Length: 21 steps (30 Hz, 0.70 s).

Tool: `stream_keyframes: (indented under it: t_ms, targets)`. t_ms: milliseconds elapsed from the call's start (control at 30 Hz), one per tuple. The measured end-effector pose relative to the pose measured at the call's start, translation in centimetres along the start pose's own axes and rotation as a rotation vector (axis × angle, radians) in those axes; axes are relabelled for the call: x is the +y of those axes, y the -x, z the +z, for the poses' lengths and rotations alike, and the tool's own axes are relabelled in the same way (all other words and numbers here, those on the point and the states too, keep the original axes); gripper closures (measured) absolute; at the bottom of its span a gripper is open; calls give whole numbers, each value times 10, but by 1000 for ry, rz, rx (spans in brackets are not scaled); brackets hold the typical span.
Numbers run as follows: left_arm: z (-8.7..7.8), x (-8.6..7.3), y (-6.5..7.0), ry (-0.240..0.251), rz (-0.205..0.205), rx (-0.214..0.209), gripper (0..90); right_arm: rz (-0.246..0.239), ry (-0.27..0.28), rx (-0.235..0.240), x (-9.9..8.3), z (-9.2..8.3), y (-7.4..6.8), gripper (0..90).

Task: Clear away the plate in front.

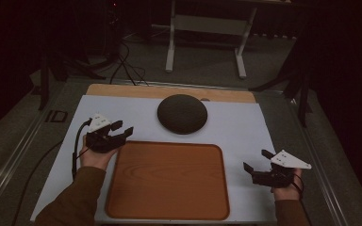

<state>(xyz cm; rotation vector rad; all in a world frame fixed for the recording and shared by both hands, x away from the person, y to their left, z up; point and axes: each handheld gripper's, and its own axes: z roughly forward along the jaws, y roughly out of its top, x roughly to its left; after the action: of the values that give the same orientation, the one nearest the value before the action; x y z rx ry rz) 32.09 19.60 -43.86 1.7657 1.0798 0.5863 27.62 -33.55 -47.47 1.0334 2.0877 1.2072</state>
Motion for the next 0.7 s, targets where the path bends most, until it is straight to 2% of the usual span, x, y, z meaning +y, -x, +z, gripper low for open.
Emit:
stream_keyframes:
  t_ms: [33, 167, 300, 433, 500, 600, 700]
  targets:
    - [0, 0, 0, 0, 0, 0, 491, -1, 0, 0, 0, 0, 0, 110]
    - [19, 12, 4, -10, -2, -15, 500, -3, -1, 2, 0, 1, -1, 110]
    - [30, 17, 7, -20, 3, -20, 498, -2, 1, -1, 0, 1, 0, 110]
    - [47, 22, 9, -21, -16, -27, 494, -3, 2, -3, 1, 0, 0, 110]
    - [50, 23, 10, -24, -18, -30, 494, -5, 3, -4, 1, 1, 0, 110]
    - [56, 25, 12, -27, -11, -29, 494, -5, 4, -4, 1, 1, 0, 110]
    - [69, 28, 14, -40, 7, -26, 495, -3, 8, -1, 2, 2, -1, 110]
